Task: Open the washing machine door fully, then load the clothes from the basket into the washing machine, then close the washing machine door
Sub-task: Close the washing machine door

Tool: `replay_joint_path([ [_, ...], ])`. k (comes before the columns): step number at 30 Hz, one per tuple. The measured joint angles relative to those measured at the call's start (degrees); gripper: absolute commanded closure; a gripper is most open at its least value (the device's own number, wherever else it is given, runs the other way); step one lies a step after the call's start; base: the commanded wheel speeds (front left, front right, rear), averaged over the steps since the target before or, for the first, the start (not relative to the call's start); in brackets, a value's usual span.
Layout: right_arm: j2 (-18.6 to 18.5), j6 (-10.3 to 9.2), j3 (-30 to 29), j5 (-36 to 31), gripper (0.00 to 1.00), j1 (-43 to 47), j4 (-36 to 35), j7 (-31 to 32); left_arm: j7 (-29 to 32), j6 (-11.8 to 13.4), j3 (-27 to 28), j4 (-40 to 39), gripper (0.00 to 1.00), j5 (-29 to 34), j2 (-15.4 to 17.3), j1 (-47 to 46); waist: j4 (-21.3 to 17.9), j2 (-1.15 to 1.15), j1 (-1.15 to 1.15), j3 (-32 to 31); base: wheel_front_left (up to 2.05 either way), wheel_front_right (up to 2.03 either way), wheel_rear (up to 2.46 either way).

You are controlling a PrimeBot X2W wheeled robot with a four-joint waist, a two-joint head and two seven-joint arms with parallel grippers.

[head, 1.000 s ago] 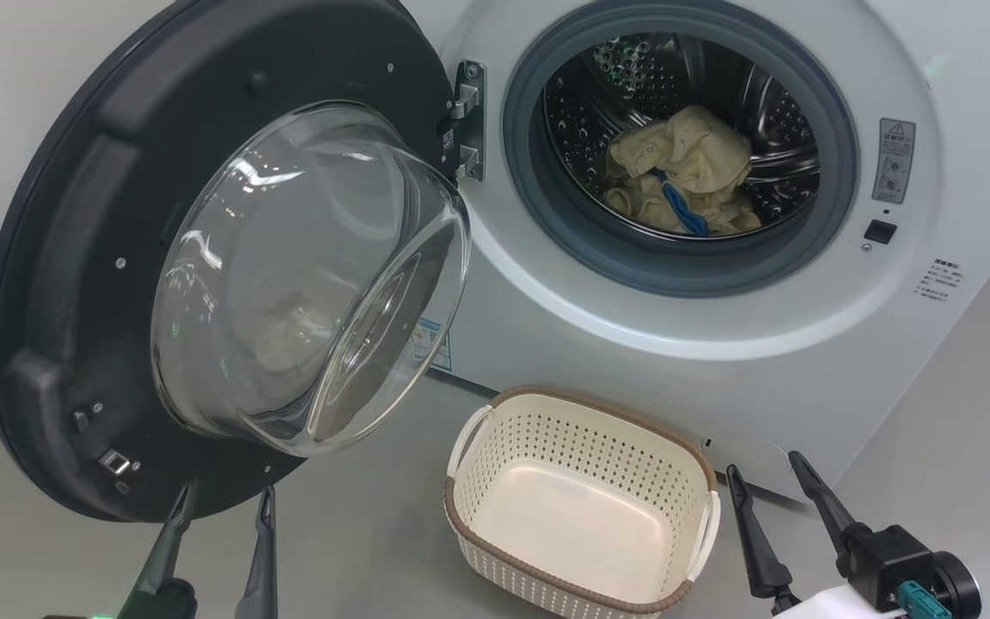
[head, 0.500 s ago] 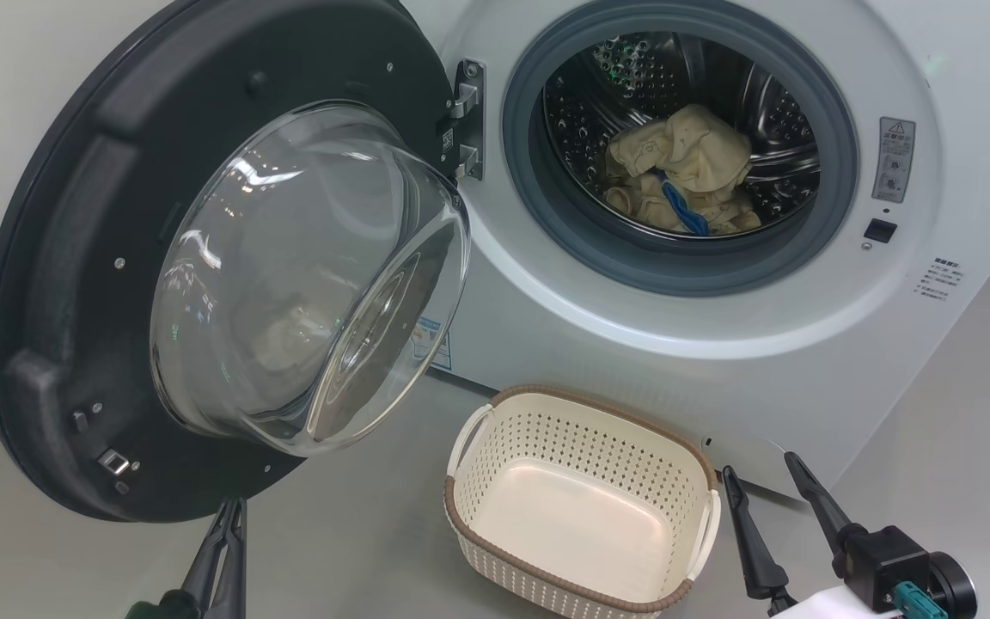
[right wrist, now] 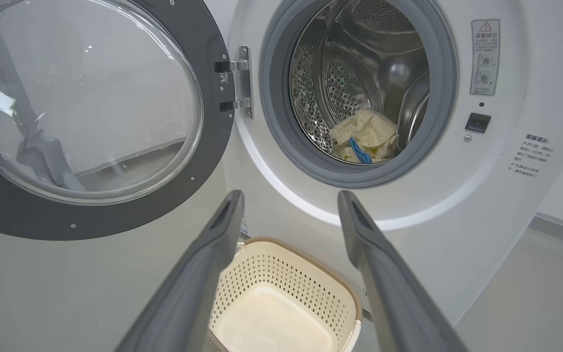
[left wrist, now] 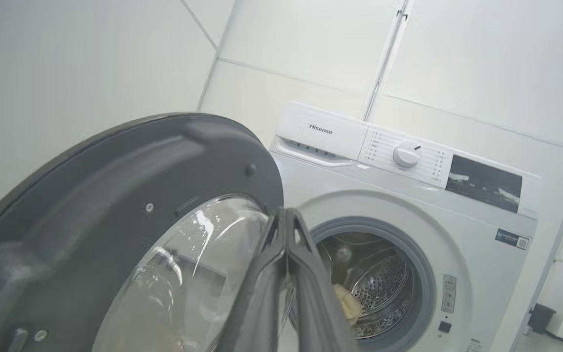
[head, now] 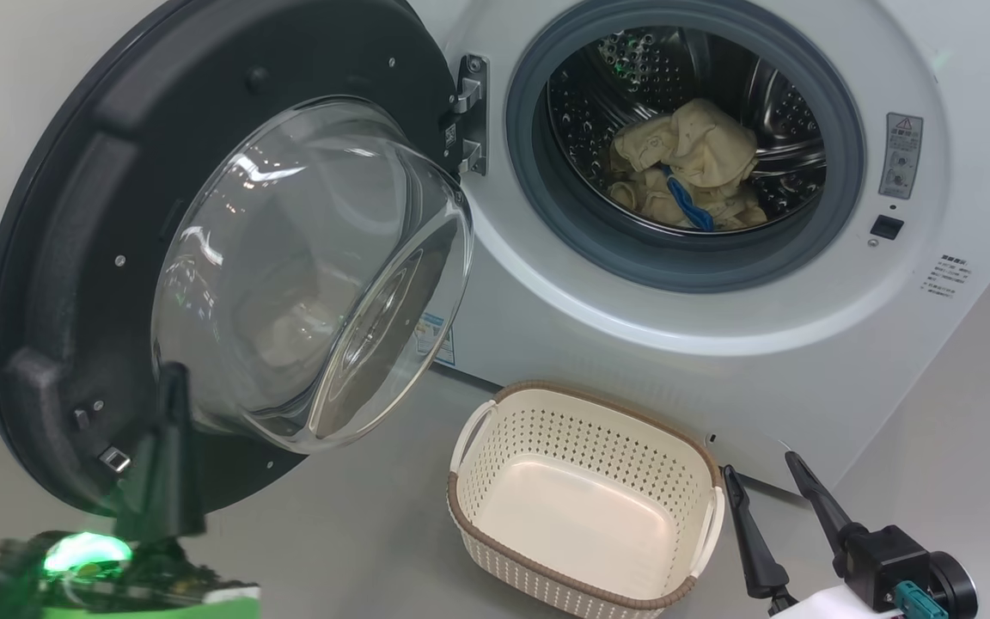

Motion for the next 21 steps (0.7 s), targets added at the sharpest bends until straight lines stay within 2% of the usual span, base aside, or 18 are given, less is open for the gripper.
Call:
replay_joint_path([
  [5, -0.1, 0.00, -0.1, 0.0, 0.00, 0.0, 0.0, 0.0, 0.0, 0.0, 3.5, -6.8, 1.00, -17.9, -0.1, -0.4, 0.1, 0.00, 0.00, 0.0, 0.00, 0.00, 0.00],
  [10, -0.1, -0.05, -0.2, 0.0, 0.00, 0.0, -0.1, 0.0, -0.1, 0.0, 7.0, -13.7, 1.00, -31.5, -0.1, -2.1, 0.1, 0.00, 0.00, 0.2, 0.00, 0.00, 0.00],
  [11, -0.1, -0.05, -0.2, 0.0, 0.00, 0.0, -0.1, 0.0, -0.1, 0.0, 7.0, -13.7, 1.00, -31.5, -0.1, -2.1, 0.1, 0.00, 0.00, 0.2, 0.00, 0.00, 0.00],
  [12, -0.2, -0.12, -0.3, 0.0, 0.00, 0.0, -0.1, 0.0, -0.1, 0.0, 8.3, -15.0, 1.00, -34.3, -0.1, -2.8, 0.1, 0.00, 0.00, 0.2, 0.00, 0.00, 0.00],
  [15, -0.3, -0.46, -0.4, 0.0, 0.00, 0.0, -0.3, 0.0, -0.1, 0.0, 14.8, -16.7, 1.00, -42.3, -0.1, -4.3, 0.2, 0.00, 0.00, 0.5, 0.00, 0.00, 0.00],
  [18, -0.5, -0.45, -0.4, 0.0, 0.00, -0.1, -0.3, 0.0, -0.1, 0.0, 21.7, -16.8, 1.00, -47.5, -0.2, -6.0, 0.4, 0.00, 0.00, 0.8, 0.00, 0.00, 0.00],
  [21, -0.6, -0.45, -0.3, 0.0, 0.00, -0.1, -0.3, 0.1, -0.3, 0.0, 27.6, -13.1, 1.00, -51.6, -0.1, -6.8, 0.4, 0.00, 0.00, 0.9, 0.00, 0.00, 0.00],
])
